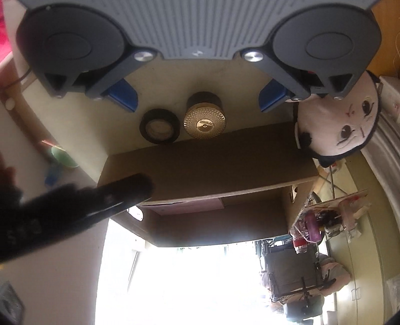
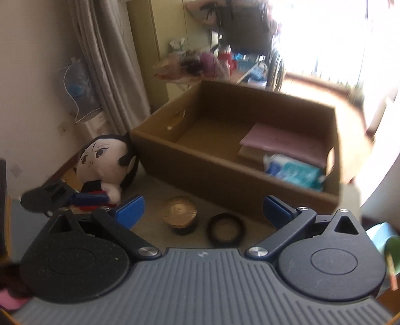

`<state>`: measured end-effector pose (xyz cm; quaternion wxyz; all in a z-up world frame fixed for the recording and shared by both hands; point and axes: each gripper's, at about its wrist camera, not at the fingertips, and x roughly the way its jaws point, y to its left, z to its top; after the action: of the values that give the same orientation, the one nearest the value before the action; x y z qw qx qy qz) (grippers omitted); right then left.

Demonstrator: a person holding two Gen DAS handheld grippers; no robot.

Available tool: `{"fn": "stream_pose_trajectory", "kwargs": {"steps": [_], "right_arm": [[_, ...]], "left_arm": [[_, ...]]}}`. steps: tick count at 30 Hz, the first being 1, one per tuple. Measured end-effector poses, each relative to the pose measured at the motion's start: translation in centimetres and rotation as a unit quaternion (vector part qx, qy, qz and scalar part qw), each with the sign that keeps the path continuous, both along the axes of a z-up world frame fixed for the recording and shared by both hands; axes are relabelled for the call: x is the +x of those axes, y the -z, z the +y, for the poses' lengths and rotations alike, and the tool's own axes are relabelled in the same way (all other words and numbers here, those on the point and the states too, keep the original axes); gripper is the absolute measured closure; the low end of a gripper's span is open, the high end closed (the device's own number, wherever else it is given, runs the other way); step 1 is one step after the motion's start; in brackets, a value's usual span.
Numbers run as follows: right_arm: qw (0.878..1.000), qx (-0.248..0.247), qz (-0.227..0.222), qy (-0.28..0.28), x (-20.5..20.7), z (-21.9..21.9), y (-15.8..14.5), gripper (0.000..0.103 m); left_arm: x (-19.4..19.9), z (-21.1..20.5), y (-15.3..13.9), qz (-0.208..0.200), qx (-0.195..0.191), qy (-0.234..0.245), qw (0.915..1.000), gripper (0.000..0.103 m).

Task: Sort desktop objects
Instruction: 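Withdraw the right gripper and move it to the gold-lidded jar, then close the right gripper on the gold-lidded jar and lift it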

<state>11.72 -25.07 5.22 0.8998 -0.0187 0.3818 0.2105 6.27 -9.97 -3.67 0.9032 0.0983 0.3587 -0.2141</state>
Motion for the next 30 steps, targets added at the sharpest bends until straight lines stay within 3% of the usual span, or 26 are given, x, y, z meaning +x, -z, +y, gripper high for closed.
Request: {"fn": "stream_pose_trajectory", "kwargs": {"steps": [3, 6, 11, 14, 18, 30], "right_arm": [[1.000, 0.000, 0.017, -0.017, 1.2, 1.4, 1.5, 0.003], [0.998, 0.015, 0.056, -0.033, 2.7, 2.5, 3.3, 0.008], [0.991, 0.035, 0.120, -0.037, 5.2, 3.6, 6.5, 0.030], [0.987, 0.051, 0.148, -0.035, 6.4, 3.8, 7.8, 0.038], [0.980, 0.075, 0.183, -0.022, 7.9, 3.8, 9.3, 0.046], [0.967, 0.112, 0.230, -0.004, 10.3, 3.0, 10.9, 0.055]], "left_arm": [[0.7, -0.4, 1.3, -0.006, 0.006, -0.003, 1.0000, 0.003], [1.8, -0.5, 2.6, 0.015, -0.009, -0.007, 0.9998, 0.009], [3.2, -0.7, 4.6, 0.049, -0.002, -0.025, 0.9985, 0.029], [3.6, -0.9, 5.4, 0.057, 0.010, -0.025, 0.9980, 0.037], [3.8, -1.4, 5.9, 0.043, 0.024, -0.018, 0.9986, 0.038], [6.1, -1.2, 7.4, 0.085, -0.007, -0.017, 0.9962, 0.041]]}}
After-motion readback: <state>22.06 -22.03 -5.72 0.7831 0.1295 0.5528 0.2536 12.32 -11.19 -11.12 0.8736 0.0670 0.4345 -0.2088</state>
